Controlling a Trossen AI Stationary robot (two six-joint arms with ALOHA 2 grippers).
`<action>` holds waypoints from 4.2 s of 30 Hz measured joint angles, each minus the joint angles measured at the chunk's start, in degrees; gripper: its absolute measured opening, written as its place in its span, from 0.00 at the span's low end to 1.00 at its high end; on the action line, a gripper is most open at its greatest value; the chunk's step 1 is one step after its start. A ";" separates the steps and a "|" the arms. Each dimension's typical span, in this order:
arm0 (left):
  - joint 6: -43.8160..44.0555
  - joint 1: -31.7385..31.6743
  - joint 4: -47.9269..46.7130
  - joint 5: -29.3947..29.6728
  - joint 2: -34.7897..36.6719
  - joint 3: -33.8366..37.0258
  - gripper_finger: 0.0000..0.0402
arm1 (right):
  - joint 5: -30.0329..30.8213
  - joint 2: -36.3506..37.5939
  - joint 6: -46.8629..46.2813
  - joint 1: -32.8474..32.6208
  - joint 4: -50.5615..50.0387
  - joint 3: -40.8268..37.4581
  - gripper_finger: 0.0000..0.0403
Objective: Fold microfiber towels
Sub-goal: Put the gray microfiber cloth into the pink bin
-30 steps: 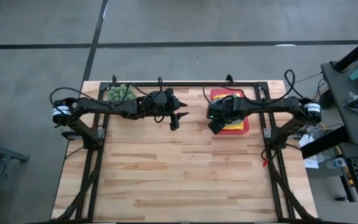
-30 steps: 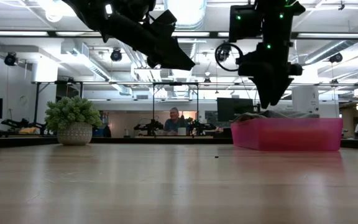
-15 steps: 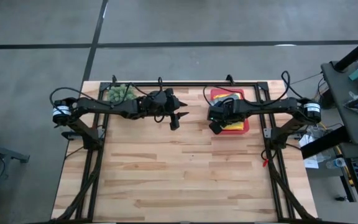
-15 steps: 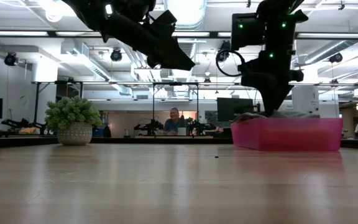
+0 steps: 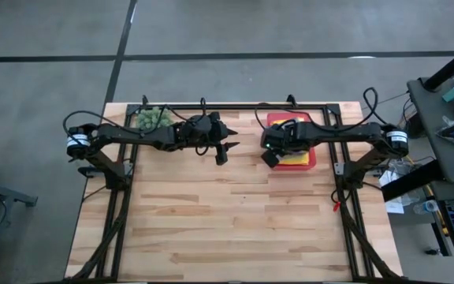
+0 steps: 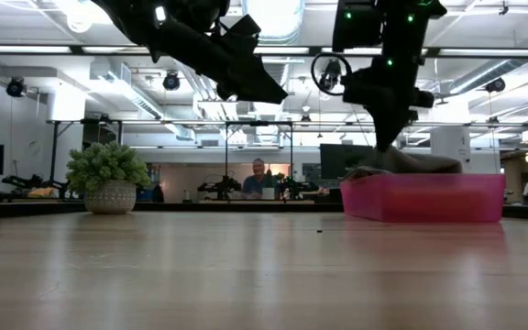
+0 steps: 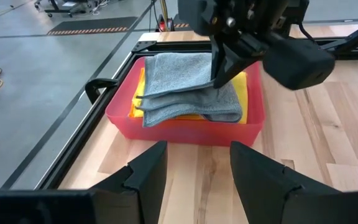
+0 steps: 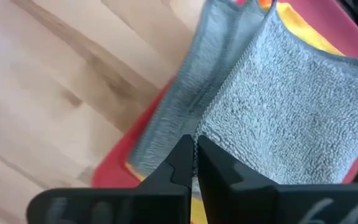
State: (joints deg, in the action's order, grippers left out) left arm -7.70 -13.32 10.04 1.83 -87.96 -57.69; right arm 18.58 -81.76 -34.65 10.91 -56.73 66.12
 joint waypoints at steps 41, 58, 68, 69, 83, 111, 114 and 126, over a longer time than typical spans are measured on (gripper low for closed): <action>-0.02 0.52 0.00 -0.47 0.00 0.04 0.40 | -6.59 -1.76 -1.09 -3.03 -2.65 1.44 0.38; 2.84 4.07 12.33 -5.55 -1.99 -1.51 0.26 | -0.83 17.80 -0.25 -3.03 -3.23 -6.50 0.16; 2.85 4.09 11.94 -8.81 -15.75 -12.95 0.01 | 1.02 21.57 0.55 1.89 8.92 -16.81 0.02; 2.71 4.09 11.99 -8.81 -17.14 -14.25 0.01 | 0.97 21.54 1.86 3.46 10.49 -17.43 0.02; 2.82 3.56 12.26 -8.79 -37.10 -29.02 0.00 | 0.62 13.55 16.07 21.49 26.91 -19.42 0.02; 2.84 3.48 5.78 -8.64 -40.78 -33.64 0.00 | 5.01 13.58 15.99 21.58 23.01 -17.06 0.02; 2.71 3.48 3.23 -8.66 -38.27 -33.68 0.00 | 1.79 15.58 16.53 20.76 23.55 -16.47 0.02; -2.23 3.52 -6.55 -1.12 -22.20 -22.73 0.00 | -11.55 11.89 16.68 17.47 33.42 -17.26 0.02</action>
State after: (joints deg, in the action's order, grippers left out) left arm -9.93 -9.80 3.50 0.71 -110.16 -80.42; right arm 7.03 -69.87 -17.98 28.38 -23.31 48.86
